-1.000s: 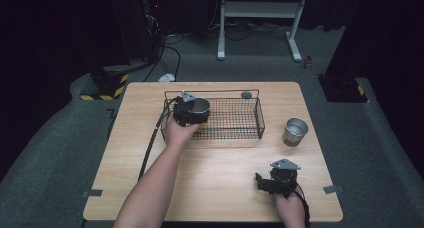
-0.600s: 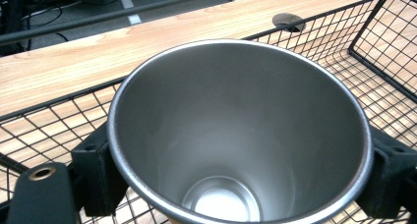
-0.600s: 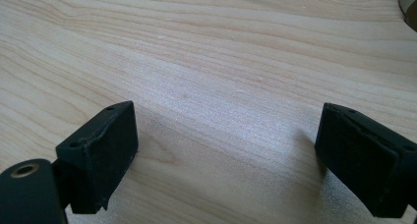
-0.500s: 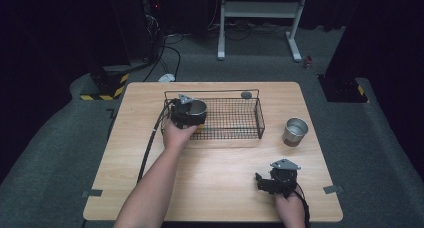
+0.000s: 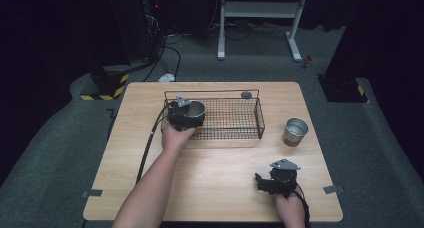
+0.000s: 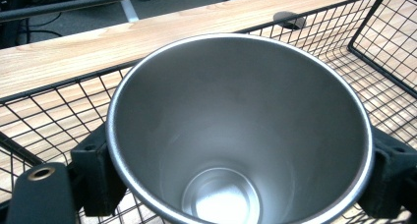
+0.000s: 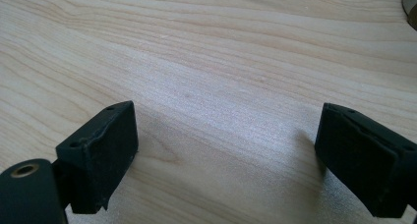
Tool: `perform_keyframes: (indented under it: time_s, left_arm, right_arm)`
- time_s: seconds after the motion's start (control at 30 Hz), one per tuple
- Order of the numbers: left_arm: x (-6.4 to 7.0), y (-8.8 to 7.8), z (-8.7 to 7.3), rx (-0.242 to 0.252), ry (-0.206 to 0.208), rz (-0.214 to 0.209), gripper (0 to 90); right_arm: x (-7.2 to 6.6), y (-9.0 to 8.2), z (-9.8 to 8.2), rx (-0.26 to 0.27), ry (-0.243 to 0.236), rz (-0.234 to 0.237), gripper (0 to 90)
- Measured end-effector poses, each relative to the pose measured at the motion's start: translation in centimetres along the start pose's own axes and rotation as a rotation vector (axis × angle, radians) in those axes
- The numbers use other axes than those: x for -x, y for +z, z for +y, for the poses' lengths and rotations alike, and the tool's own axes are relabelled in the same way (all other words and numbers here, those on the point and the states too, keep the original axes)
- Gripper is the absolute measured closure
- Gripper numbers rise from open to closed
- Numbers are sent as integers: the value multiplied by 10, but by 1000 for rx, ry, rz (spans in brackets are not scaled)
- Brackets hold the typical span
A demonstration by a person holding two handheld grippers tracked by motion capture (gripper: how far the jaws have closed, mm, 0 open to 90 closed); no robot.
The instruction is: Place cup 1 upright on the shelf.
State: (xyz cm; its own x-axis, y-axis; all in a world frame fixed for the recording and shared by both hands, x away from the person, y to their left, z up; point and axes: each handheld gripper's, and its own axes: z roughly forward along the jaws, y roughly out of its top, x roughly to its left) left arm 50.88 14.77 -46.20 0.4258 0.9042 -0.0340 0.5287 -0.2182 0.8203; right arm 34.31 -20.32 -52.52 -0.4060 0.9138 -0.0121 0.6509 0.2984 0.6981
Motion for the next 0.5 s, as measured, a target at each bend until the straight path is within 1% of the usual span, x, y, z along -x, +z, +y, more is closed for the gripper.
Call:
perform_keyframes:
  time_s: [0.2, 0.27, 0.33, 0.4, 0.5]
  left_arm:
    - [1, 0, -5, -2, 20, 16, 140]
    - [0, -1, -6, 6, 14, 12, 141]
    - [0, -1, -7, 8, 21, 15, 142]
    - [0, -1, -7, 6, 19, 18, 141]
    - [2, -1, -6, -5, 28, 36, 138]
  right_arm:
    - [0, 0, 0, 1, -2, 2, 92]
    - [0, 0, 0, 1, -2, 1, 92]
    - [0, 0, 0, 2, -2, 1, 92]
    - [0, 0, 0, -1, 1, 1, 92]
    - [0, 0, 0, -1, 1, 1, 92]
